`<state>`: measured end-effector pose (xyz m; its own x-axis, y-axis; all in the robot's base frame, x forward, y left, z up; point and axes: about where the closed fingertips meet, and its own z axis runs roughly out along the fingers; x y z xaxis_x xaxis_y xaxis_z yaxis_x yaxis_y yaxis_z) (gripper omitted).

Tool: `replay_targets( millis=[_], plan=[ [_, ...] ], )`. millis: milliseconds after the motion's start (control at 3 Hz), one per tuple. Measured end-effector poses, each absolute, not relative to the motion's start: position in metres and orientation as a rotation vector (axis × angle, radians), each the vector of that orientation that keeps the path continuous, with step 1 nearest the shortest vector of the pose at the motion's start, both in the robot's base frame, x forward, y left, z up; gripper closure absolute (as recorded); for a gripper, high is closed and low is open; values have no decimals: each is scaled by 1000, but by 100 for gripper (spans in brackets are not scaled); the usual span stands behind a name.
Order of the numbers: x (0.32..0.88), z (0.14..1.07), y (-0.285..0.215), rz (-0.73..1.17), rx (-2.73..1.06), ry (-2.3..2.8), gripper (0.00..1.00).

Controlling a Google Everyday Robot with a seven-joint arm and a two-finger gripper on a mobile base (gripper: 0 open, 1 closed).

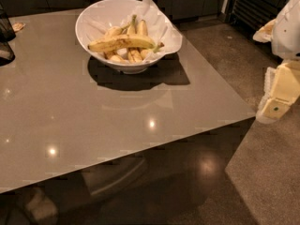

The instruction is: Pick banana from white bowl

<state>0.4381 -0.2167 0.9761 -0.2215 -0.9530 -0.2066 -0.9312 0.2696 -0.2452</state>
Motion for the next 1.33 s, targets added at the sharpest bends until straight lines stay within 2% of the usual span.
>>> replay_targets(
  millis=[667,1333],
  plan=[
    [457,980,-204,-106,-1722,2257,0],
    [514,984,-169,-165,-1827,2251,0]
  ],
)
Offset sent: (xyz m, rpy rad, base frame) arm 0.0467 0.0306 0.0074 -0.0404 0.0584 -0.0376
